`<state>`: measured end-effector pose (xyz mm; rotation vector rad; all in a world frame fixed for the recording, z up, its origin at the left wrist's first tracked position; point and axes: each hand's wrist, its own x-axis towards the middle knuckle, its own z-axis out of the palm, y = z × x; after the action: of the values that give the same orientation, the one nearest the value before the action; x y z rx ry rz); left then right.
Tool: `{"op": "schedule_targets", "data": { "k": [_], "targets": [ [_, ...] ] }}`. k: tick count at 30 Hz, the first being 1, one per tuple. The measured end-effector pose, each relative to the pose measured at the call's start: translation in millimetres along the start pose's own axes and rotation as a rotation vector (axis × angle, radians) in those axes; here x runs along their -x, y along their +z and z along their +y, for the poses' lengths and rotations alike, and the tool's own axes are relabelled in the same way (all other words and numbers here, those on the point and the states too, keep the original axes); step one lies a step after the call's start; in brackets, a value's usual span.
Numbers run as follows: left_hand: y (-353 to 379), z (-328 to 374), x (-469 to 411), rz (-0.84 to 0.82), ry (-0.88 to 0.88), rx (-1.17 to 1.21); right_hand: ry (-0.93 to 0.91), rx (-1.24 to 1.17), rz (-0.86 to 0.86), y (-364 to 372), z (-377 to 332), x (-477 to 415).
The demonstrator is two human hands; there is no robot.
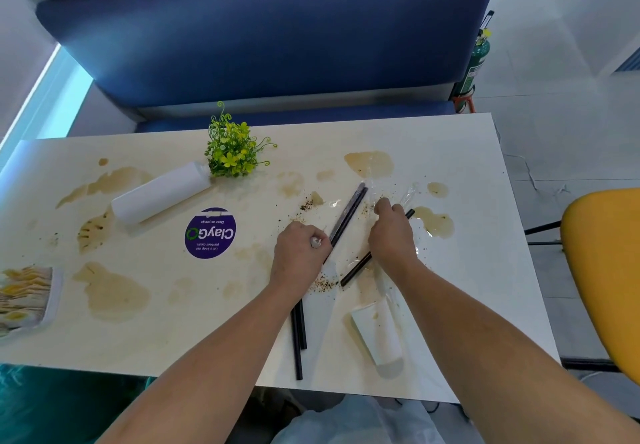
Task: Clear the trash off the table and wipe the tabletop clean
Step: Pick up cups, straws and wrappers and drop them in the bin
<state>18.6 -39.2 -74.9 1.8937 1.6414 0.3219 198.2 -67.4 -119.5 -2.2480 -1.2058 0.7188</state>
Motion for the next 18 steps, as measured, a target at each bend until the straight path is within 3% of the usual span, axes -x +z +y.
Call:
{"op": "schedule_targets", "data": {
  "k": [7, 18],
  "targets": [
    [-2.3, -6.2, 0.3, 0.075, -0.018, 0.087, 0.017, -0.083, -0.041, -0.6, -1.1, -12.7],
    [4.9, -15.6, -4.7, 0.039, -0.004, 0.115, -0.021, 0.184, -0.183, 4.2, -7.0, -19.4]
  ]
}}
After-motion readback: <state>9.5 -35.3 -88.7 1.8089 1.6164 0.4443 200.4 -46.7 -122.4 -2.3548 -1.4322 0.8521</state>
